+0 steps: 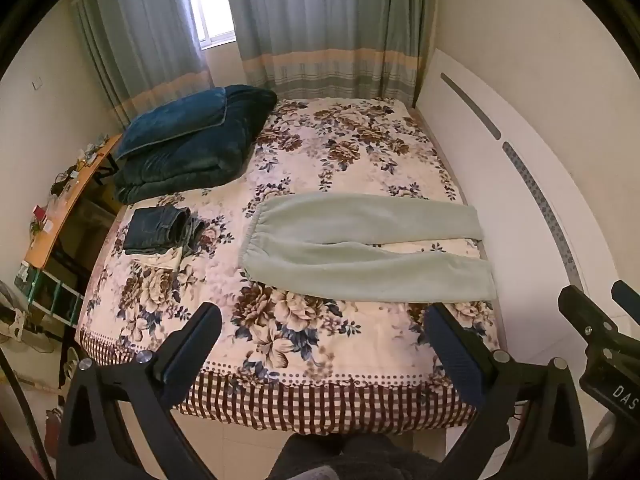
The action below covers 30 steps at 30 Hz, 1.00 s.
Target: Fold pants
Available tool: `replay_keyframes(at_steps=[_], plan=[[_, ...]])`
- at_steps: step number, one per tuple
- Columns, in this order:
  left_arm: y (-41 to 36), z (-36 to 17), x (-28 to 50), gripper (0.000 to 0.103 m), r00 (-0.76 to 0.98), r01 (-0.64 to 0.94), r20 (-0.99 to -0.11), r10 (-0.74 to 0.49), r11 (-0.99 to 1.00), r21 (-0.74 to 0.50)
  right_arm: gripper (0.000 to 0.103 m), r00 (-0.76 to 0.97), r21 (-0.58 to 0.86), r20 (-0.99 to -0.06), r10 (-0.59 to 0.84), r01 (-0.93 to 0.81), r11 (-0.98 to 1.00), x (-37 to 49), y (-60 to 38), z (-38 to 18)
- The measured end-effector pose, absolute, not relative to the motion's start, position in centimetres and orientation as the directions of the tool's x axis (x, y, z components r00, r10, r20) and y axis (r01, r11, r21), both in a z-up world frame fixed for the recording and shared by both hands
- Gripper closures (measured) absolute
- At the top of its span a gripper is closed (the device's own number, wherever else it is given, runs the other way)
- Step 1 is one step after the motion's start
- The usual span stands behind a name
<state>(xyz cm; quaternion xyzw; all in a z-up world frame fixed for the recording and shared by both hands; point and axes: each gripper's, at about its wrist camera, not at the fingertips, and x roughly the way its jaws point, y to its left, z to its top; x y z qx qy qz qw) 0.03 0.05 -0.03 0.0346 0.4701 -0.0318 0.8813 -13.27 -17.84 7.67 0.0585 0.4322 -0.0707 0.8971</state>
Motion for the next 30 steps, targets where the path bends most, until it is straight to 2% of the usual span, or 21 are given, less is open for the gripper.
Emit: replay_keyframes(at_steps=[30], plan=[[-0.1,0.8,0.5,0.0,0.579,0.09,-0.815,-0.001,0.994,0.063,0.0,0.621,0.052,-0.781,-0.071,0.178,0.983,-13.3,-17.6,8.3]])
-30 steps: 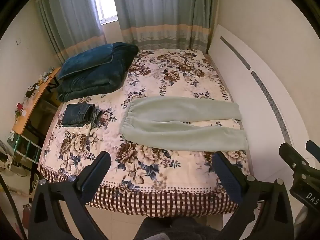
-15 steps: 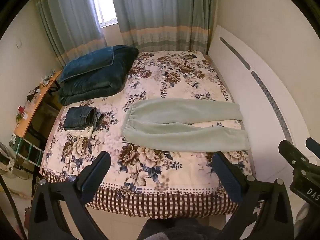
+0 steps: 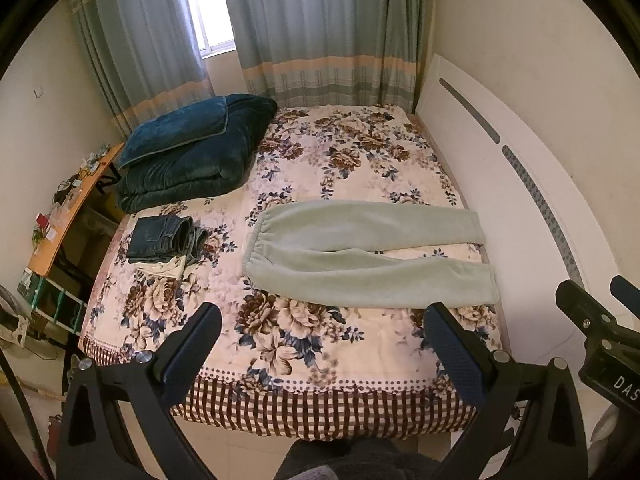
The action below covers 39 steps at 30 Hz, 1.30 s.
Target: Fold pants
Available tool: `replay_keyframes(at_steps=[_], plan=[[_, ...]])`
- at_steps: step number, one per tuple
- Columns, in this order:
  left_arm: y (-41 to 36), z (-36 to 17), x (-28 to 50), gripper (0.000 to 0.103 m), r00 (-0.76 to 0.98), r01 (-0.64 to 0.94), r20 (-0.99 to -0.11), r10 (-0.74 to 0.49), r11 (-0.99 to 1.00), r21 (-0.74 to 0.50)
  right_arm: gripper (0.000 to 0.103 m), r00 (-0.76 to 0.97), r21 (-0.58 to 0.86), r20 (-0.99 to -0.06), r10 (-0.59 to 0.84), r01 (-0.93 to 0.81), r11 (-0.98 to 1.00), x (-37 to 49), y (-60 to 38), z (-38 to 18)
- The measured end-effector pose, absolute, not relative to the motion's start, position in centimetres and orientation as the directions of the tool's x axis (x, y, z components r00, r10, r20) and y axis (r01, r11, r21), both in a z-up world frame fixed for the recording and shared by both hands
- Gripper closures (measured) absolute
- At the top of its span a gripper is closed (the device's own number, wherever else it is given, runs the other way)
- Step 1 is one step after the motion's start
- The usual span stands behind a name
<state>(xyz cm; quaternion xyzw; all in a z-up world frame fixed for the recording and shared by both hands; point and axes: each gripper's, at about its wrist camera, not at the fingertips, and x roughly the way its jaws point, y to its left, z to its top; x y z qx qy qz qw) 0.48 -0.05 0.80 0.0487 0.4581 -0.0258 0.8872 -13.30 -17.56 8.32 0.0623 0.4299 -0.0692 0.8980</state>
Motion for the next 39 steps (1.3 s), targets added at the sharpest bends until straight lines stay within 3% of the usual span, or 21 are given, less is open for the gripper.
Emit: replay_keyframes(at_steps=[39], plan=[[-0.65,1.77,1.08,0.0,0.597,0.085,-0.802,-0.01,0.995,0.051,0.0,0.624,0.054,-0.779,-0.066,0.172,0.984,-12.81,-17.07,9.14]])
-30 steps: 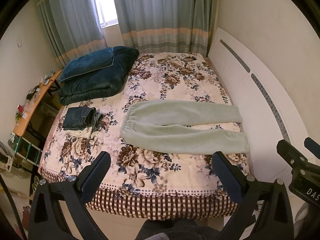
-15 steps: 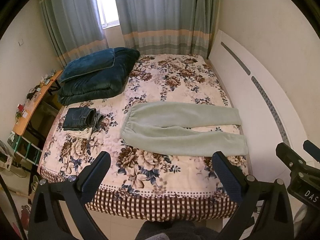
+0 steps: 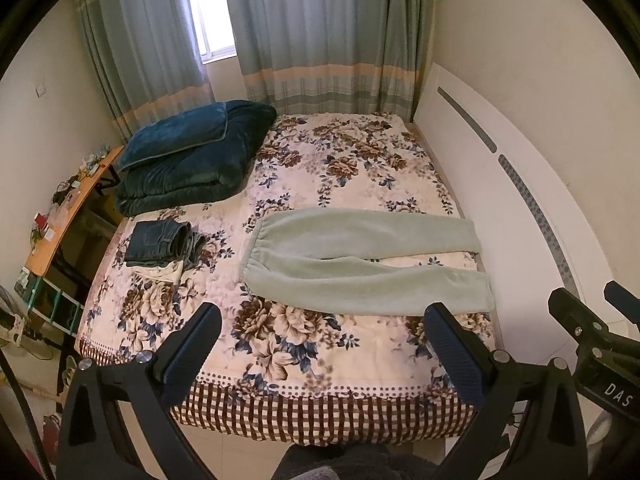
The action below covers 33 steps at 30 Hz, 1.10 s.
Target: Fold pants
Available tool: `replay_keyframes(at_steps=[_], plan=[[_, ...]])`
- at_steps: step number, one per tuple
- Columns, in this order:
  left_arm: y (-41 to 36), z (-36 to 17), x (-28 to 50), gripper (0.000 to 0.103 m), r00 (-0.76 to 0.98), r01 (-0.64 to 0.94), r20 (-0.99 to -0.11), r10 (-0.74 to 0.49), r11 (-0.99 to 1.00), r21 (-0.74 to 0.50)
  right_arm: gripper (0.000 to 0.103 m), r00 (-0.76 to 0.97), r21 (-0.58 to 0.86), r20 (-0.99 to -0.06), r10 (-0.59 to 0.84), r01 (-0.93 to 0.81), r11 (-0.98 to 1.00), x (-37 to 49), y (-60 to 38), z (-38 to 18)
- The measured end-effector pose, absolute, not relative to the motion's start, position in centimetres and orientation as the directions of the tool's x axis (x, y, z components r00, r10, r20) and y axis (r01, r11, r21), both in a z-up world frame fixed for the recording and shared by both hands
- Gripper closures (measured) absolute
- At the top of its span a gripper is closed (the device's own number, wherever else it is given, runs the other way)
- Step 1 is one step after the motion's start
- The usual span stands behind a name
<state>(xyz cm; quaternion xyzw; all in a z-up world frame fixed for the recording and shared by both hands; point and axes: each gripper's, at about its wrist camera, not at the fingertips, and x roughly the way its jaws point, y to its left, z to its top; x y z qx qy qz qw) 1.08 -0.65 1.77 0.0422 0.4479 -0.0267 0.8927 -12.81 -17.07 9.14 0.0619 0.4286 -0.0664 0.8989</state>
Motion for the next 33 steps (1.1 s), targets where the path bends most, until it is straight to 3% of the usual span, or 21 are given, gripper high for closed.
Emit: replay_keyframes(at_steps=[27,33], plan=[[-1.0,1.4,0.0,0.0,0.603,0.08,-0.798,-0.014,0.996,0.044,0.0,0.623,0.068,-0.781,-0.051,0.166,0.984,-13.0,-16.9,9.4],[-0.4,-0.9,1.7,0.0,0.58,0.053,-0.814,0.013,0.997,0.054,0.0,0.622,0.111,-0.783,-0.026,0.181,0.977,-12.3,-17.8,7.7]])
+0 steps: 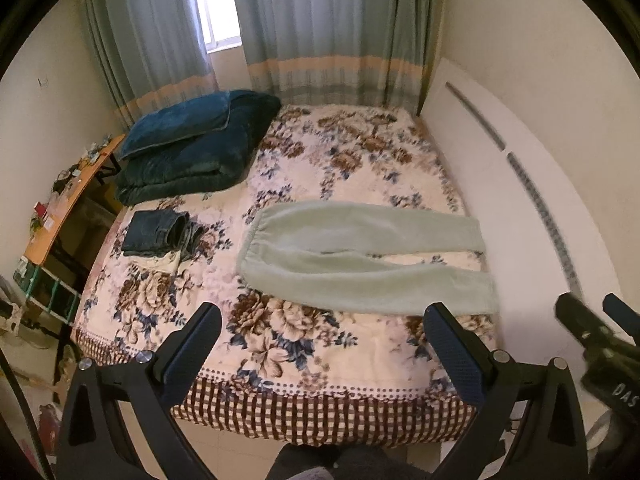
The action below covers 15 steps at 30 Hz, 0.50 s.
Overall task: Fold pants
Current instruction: 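Lower both tools and grasp the sweatpants waistband edges with both grippers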
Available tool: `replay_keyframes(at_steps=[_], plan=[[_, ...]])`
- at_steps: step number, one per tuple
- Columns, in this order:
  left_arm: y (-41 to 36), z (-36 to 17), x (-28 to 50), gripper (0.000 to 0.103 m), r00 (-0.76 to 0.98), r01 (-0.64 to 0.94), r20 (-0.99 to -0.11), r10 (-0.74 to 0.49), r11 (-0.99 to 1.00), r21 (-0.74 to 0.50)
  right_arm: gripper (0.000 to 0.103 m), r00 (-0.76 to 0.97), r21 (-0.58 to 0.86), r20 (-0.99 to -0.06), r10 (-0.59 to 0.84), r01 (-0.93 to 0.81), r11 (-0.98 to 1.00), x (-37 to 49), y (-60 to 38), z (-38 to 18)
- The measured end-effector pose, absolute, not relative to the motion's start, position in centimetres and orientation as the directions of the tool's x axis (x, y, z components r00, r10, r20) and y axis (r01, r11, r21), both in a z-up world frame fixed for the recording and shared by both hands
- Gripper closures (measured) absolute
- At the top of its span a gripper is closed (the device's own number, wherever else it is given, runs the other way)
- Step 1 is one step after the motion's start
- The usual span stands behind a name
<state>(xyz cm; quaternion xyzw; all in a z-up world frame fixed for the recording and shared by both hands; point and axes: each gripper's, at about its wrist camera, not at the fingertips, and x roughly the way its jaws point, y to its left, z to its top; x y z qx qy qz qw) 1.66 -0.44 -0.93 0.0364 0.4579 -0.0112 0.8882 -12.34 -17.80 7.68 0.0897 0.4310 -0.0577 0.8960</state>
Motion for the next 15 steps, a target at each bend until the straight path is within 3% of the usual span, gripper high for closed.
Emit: replay_keyframes(at_steps=[7,15], plan=[[-0.3,-8.2,7.3,0.0,0.543,-0.012,-0.825,0.156,0.984,0.177,0.0,0.517,0.187,-0.855,0.047,0.223,0.957,-5.8,-20.5,-2.0],[1.2,-22.6,17.2,0.0,0.393,-0.024,-0.894,0.213,0.975,0.221,0.0,0.323,0.156,-0.945,0.041,0.339,0.928,3.4,-22.5,-18.5]])
